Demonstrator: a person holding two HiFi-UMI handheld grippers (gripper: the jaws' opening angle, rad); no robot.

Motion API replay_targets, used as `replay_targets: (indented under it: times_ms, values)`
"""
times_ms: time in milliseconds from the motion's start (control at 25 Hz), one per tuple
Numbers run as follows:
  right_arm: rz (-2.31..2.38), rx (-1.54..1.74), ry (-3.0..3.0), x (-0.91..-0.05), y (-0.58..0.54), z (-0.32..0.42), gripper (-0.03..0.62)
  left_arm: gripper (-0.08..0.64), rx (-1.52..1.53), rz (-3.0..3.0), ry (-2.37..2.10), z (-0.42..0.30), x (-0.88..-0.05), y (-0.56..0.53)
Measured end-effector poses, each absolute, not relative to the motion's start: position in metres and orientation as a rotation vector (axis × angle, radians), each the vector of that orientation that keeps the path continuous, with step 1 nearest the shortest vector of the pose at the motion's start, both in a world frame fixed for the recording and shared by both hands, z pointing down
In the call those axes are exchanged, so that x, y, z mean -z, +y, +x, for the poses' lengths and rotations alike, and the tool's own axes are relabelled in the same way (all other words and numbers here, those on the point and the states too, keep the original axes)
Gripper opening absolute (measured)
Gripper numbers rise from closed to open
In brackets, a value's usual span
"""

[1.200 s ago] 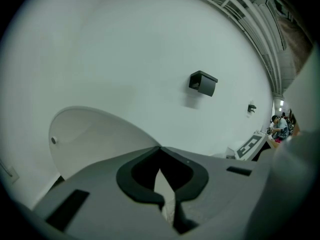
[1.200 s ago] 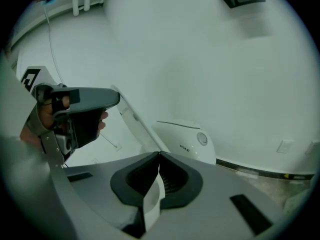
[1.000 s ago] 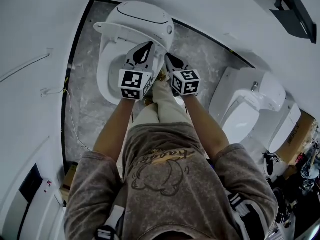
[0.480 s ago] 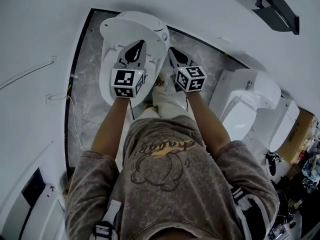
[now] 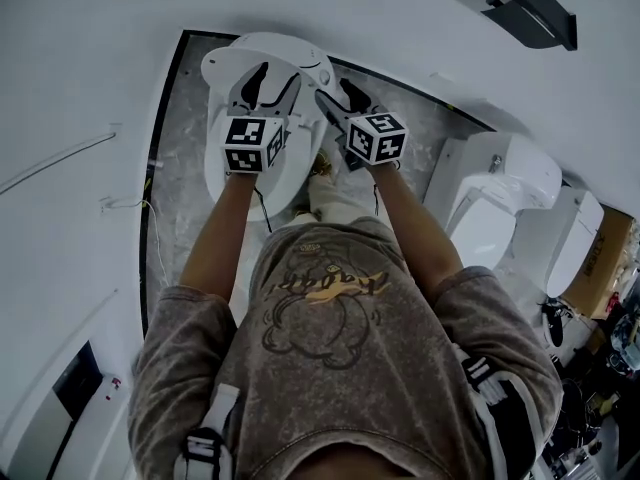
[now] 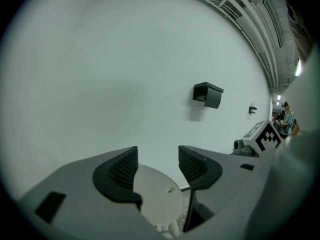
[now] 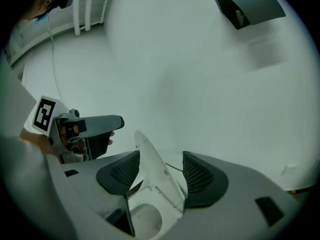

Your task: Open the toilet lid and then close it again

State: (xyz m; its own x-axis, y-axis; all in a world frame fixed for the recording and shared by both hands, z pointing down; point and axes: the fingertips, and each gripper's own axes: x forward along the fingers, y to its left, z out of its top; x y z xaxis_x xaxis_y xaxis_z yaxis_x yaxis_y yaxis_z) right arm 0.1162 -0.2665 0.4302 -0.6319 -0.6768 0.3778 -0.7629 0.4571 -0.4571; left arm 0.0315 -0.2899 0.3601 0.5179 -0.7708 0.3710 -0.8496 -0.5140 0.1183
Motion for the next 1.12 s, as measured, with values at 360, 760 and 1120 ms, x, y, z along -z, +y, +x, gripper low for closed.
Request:
replay_targets:
  times_ms: [360,760,1120]
  values:
    - [1.181,-0.953,-2.559,-0.44,-0.287,0.093,0.265,0.253,-0.536,2.445,-1.343,0.03,-0.384,-0.329]
    - [1.024,-0.954,-2.565,-0.457,-0.293,0.061,0.264,0.253,-0.683,2.419,-1.357,0.027,-0.408,-0.353]
    - [1.011,-1.002,-2.588,-0.453,-0.279,0.057,0.264,0.252,-0.656,2.38,-1.38,0.02,-0.404,-0.34]
